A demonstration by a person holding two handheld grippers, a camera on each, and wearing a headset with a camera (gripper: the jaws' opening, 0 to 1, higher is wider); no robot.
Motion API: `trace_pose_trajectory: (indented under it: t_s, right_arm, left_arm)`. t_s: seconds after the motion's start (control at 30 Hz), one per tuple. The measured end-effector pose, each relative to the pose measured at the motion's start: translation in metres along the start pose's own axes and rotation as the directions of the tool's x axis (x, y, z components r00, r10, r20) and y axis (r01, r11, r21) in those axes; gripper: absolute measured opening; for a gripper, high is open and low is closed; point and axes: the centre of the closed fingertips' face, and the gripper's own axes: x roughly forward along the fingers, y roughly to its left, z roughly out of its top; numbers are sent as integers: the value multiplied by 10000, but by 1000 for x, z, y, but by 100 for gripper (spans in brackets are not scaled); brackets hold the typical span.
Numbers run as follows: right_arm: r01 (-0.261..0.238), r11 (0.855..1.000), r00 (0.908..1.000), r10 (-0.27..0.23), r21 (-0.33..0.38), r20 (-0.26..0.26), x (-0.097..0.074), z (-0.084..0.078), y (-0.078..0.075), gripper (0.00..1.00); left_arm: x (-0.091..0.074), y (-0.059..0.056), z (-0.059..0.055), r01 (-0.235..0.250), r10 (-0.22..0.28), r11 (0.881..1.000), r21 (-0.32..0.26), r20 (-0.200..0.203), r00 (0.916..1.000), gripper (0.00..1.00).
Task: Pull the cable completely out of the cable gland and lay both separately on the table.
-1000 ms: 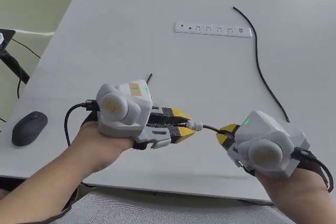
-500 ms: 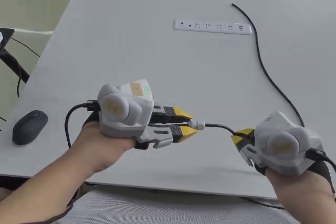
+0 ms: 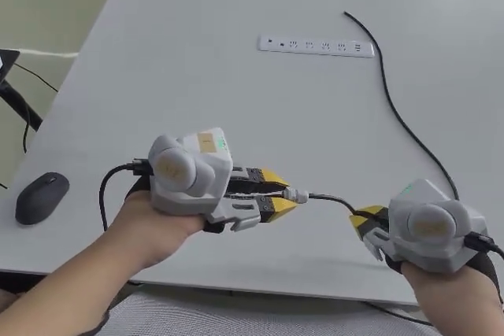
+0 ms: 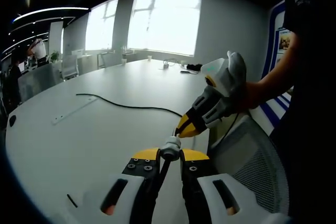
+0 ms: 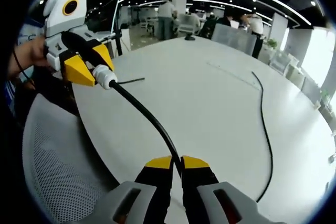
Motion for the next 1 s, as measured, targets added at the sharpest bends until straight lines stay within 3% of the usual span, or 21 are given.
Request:
trace_pose_trajectory:
  t_s: [0.07,0.1,0.4,0.57,0.6,0.67,0.73,0.8,1.0]
  right_arm:
    - [154,9934,9999,-151,-1141,37,-3,2,0,1]
    - [116,9909,9999,-107,-1339,71,-4,3,2,1]
    - [124,9891,9996,-84,-1467,280,-16,11,6,1]
    - [18,9853,9993,45,-1710,367,-23,19,8,8]
    - [39,9717,9996,26,-2363,274,-25,22,9,10]
    - [27,9563,9990,104,-2923,433,-28,30,14,12]
    - [-91,9546,9984,254,-2976,508,-31,36,20,13]
    - [-347,9448,9965,574,-3257,605,-32,45,29,13]
    - [-511,9107,9918,946,-4098,864,-28,68,47,12]
  left_arm:
    - [-1,1,-1,-20,20,10000,-26,-18,10000,15]
    - [-1,1,-2,-15,14,10000,-64,-32,10000,15]
    - [-3,4,-1,-103,103,9999,-102,-3,9999,15]
    - [-3,5,0,-131,132,9998,-122,7,9999,15]
    - [-2,5,0,-129,129,9998,-131,-8,9999,15]
    - [-1,5,-1,-125,125,9998,-132,-43,9999,15]
    - [-1,4,-1,-110,109,9999,-129,-59,9999,15]
    - [-1,3,-1,-109,108,9999,-123,-59,9999,15]
    - [0,2,-2,-47,46,9999,-104,-119,9999,15]
